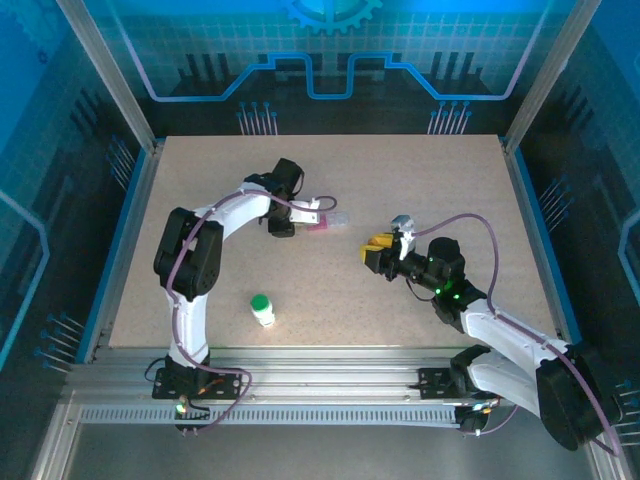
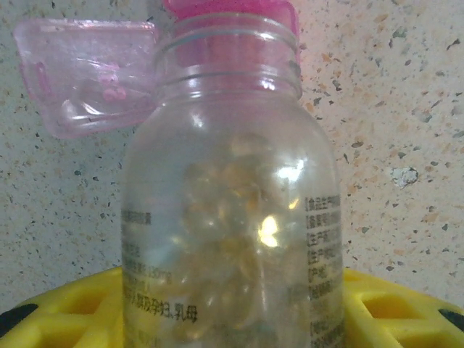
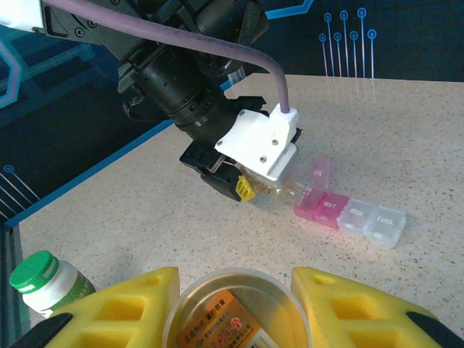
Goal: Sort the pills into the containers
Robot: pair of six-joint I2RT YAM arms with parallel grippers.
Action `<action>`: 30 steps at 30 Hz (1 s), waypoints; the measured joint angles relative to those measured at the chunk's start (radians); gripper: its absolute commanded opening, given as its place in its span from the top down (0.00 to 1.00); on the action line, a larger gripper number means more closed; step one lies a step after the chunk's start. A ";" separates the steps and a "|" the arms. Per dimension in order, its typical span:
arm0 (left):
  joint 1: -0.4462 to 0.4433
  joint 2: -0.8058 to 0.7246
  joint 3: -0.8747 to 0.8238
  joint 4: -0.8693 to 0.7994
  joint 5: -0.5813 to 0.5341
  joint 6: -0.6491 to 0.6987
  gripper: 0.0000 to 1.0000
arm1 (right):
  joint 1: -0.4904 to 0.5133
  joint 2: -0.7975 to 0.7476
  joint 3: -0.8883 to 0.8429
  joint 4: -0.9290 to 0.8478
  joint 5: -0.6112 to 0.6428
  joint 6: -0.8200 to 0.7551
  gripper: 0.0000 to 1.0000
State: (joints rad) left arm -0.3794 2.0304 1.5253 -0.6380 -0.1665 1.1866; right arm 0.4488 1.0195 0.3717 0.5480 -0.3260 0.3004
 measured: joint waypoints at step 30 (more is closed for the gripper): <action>-0.049 0.000 0.004 0.055 -0.163 0.133 1.00 | 0.003 0.000 0.000 0.000 0.000 0.007 1.00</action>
State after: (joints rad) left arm -0.4286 2.0304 1.5291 -0.5827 -0.3290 1.3193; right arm 0.4515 1.0195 0.3717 0.5480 -0.3264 0.3077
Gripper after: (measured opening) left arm 0.520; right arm 0.382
